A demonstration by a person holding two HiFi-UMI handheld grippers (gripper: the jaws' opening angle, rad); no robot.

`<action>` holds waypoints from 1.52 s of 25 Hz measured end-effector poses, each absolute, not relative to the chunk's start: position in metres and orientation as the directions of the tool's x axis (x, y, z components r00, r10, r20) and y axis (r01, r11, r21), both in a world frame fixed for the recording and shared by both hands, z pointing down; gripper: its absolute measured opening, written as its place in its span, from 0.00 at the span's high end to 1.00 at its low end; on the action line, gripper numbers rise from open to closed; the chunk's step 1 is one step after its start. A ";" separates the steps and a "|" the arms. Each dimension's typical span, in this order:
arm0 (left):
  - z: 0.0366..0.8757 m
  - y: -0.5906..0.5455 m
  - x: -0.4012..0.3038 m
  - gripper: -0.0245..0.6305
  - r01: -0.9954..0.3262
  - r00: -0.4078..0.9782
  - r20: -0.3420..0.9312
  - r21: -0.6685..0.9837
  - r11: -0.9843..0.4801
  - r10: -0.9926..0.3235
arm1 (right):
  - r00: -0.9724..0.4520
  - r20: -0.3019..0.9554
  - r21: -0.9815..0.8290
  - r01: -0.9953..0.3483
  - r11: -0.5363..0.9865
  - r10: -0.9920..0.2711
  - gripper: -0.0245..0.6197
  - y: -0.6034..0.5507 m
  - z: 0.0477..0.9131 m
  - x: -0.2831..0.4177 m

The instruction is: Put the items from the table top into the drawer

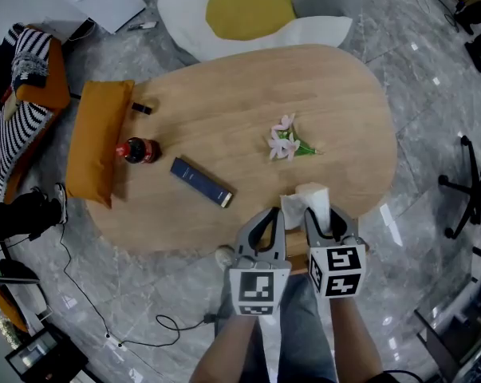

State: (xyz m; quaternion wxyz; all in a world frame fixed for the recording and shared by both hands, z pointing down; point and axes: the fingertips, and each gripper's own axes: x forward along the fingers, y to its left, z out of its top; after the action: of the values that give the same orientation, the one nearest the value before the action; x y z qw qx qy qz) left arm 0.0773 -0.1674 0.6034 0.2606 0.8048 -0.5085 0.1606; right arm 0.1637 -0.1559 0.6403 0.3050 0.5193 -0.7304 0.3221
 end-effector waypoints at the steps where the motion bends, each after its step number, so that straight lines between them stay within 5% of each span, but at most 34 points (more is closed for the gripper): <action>1: 0.602 -0.166 0.075 0.94 -0.903 0.429 0.522 0.256 -0.345 -0.737 | -0.280 0.778 -0.156 -0.953 0.258 -0.563 0.74 -0.154 0.638 0.162; 38: 0.609 -0.103 0.006 0.94 -0.938 0.346 0.577 0.218 -0.268 -0.740 | -0.448 0.771 -0.302 -0.883 0.360 -0.453 0.74 -0.068 0.635 0.084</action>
State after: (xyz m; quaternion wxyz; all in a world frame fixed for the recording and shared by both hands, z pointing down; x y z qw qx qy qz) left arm 0.0064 -0.1030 0.6087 0.2696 0.7747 -0.5416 0.1839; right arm 0.0845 -0.0682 0.6351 0.2960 0.4340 -0.7695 0.3631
